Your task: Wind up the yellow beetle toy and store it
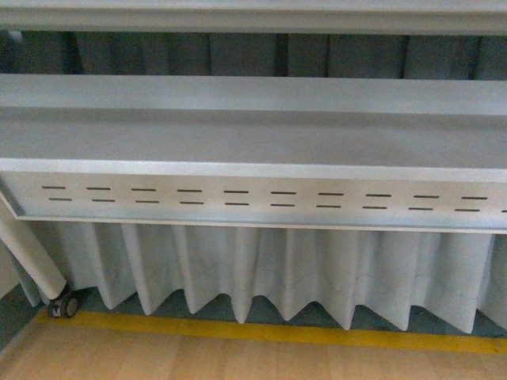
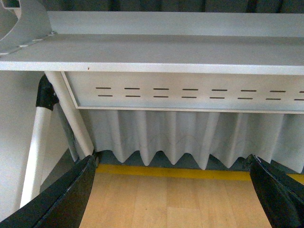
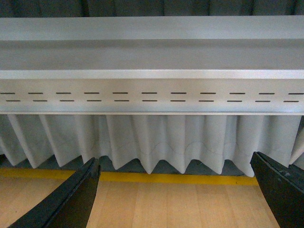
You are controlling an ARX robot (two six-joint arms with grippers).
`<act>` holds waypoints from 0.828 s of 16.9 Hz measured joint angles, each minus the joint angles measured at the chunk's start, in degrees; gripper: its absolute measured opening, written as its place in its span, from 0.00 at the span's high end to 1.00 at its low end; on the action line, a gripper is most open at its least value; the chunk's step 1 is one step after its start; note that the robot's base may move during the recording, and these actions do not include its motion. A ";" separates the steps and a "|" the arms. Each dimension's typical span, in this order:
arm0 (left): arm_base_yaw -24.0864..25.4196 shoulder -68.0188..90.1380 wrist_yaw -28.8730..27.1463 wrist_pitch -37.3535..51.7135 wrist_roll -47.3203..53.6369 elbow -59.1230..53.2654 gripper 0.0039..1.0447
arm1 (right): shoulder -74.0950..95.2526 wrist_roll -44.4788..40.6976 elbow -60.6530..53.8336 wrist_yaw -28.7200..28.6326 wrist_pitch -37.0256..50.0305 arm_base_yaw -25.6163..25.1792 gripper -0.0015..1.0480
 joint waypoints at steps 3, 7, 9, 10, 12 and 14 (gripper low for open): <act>0.00 0.00 0.00 0.00 0.00 0.00 0.06 | 0.00 0.00 0.00 0.00 0.02 0.00 0.06; 0.00 0.00 0.00 0.00 0.00 0.00 0.06 | 0.00 0.00 0.00 0.00 0.02 0.00 0.06; 0.00 0.00 0.00 0.02 0.02 0.00 0.06 | 0.00 0.00 0.00 0.00 0.04 0.00 0.06; 0.00 0.00 0.00 0.00 0.00 0.00 0.06 | 0.00 0.00 0.00 0.00 0.02 0.00 0.06; 0.00 0.00 0.00 0.02 0.00 0.00 0.06 | 0.00 0.00 0.00 0.00 0.02 0.00 0.06; 0.00 0.00 0.00 0.02 0.00 0.00 0.06 | 0.00 0.00 0.00 -0.02 0.02 0.00 0.06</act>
